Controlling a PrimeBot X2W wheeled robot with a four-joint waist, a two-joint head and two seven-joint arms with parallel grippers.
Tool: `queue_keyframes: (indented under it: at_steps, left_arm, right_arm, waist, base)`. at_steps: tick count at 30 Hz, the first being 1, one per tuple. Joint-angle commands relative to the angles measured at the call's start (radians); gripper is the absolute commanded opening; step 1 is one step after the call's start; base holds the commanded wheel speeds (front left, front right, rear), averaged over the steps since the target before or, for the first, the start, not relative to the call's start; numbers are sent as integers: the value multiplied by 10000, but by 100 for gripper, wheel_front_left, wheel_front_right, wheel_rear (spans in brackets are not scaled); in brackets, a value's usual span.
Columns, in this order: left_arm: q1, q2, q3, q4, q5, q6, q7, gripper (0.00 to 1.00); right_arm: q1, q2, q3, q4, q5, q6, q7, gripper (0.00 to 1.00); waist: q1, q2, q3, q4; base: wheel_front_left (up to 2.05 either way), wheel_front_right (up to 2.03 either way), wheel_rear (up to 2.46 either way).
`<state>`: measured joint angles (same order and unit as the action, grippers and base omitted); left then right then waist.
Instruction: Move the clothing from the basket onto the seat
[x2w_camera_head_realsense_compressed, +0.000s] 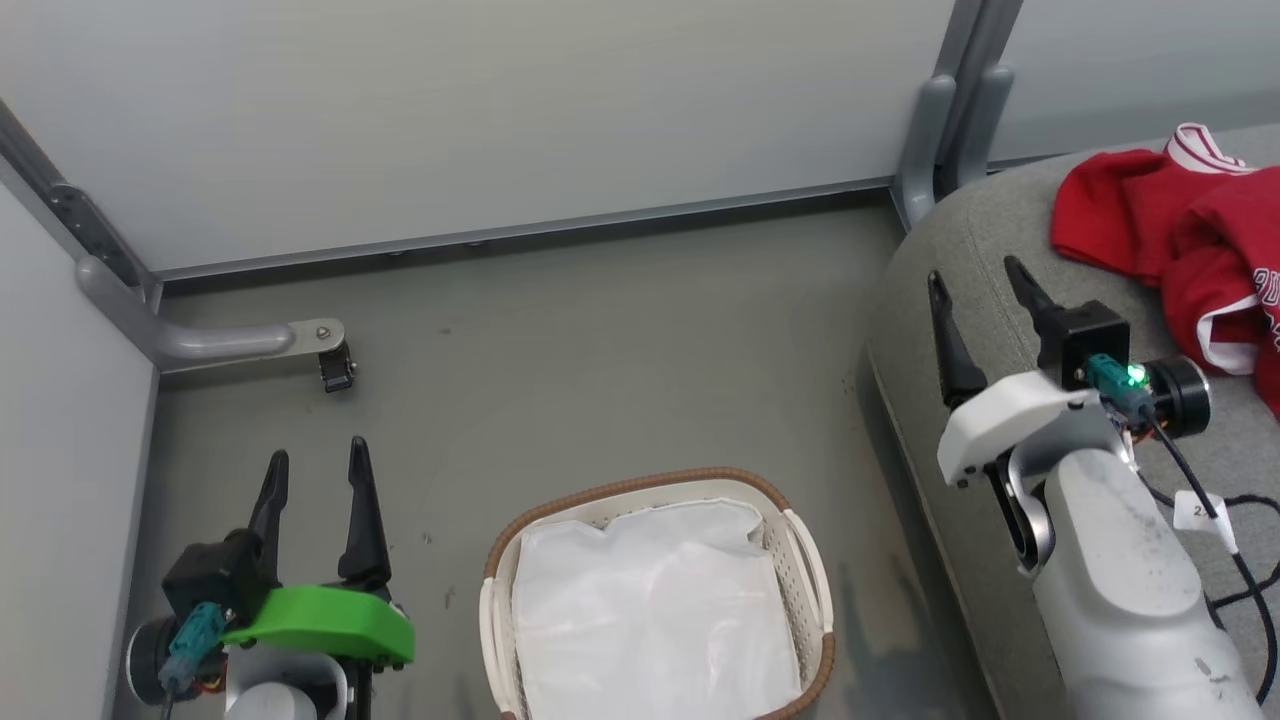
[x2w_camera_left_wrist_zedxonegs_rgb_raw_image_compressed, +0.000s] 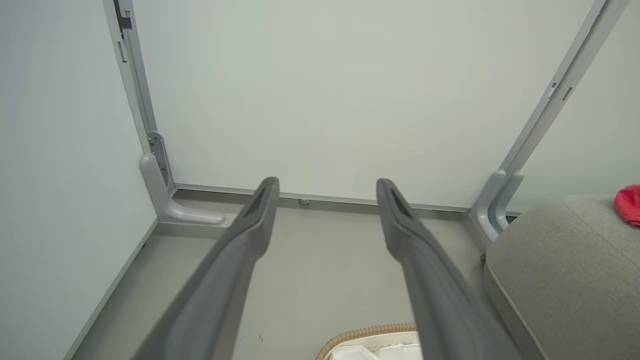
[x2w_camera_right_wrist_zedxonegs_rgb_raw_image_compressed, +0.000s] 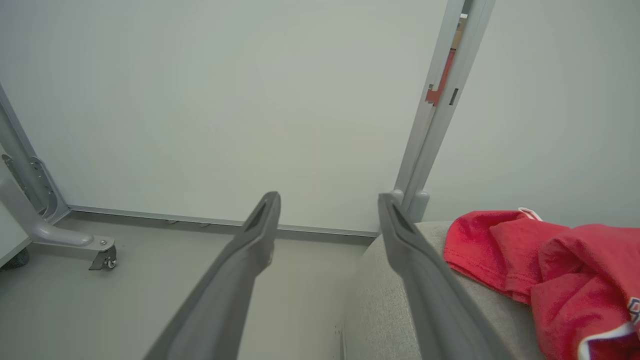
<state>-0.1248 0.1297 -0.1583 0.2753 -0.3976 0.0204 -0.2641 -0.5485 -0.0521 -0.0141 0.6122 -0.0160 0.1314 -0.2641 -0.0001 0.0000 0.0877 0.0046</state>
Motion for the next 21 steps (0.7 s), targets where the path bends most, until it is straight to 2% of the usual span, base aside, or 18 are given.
queue_keyframes:
  at_steps: [1, 8, 12, 21]
  left_arm:
    - [298, -88, 132, 44, 132, -70, -2, 100]
    - [1237, -441, 776, 71, 337, -385, -3, 100]
    - [1744, -603, 918, -6, 488, -522, -3, 100]
    - [2245, -738, 1132, -117, 649, -644, -3, 100]
  right_arm:
    - [415, -42, 74, -186, 172, -15, -4, 100]
    - [2135, -12, 765, -1183, 1177, -15, -4, 100]
    - [2892, -8, 878, -1786, 886, -15, -4, 100]
    - [4120, -3, 839, -2617, 1524, -15, -4, 100]
  waist:
    - [1, 0, -350, 346]
    - [1, 0, -637, 444]
    - [1, 0, -772, 401]
    - [1, 0, -969, 274]
  base:
    - [0, 0, 0]
    - [0, 0, 0]
    - [0, 0, 0]
    - [0, 0, 0]
